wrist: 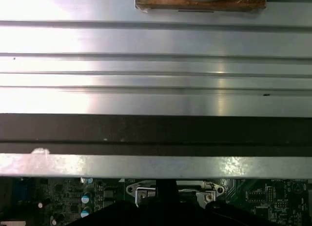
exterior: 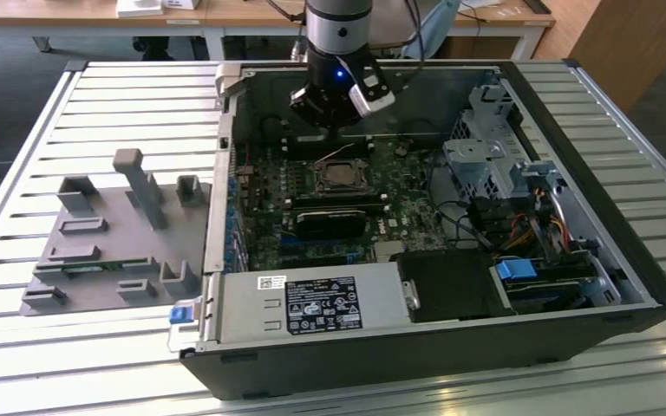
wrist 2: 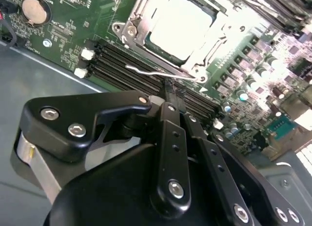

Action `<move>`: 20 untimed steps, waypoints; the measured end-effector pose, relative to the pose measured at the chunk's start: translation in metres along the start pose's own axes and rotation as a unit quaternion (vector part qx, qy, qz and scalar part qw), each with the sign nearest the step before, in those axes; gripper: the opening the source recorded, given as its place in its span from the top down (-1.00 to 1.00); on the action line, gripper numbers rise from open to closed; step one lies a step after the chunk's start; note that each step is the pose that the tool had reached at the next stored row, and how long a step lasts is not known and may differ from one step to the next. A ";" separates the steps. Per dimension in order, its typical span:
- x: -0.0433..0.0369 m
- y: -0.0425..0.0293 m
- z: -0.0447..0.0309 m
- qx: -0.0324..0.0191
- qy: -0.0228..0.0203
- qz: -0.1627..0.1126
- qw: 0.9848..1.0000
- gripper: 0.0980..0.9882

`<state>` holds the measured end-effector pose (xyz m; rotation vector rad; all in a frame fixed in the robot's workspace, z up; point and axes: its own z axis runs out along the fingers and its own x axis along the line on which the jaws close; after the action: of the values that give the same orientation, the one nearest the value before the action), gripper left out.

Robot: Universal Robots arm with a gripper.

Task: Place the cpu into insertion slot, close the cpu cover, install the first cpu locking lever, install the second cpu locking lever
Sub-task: 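Install the first cpu locking lever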

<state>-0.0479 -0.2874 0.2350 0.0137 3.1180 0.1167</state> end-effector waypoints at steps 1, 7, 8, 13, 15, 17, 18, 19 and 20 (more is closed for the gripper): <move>-0.0010 0.0003 0.0010 0.000 0.000 0.000 1.000 0.98; -0.0056 0.0010 0.0072 0.000 0.000 0.000 1.000 0.98; -0.0060 0.0011 0.0078 0.000 0.000 0.000 1.000 0.98; -0.0096 0.0015 0.0100 0.000 0.000 0.000 1.000 0.98; -0.0112 0.0015 0.0104 0.000 0.000 0.000 1.000 0.98; -0.0132 0.0016 0.0109 0.000 0.000 0.000 1.000 0.98; -0.0142 0.0017 0.0111 0.000 0.000 0.000 1.000 0.98; -0.0150 0.0017 0.0114 0.000 0.000 0.000 1.000 0.98; -0.0157 0.0018 0.0118 0.000 0.000 0.000 1.000 0.98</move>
<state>-0.0319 -0.2849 0.2237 0.0136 3.1182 0.1165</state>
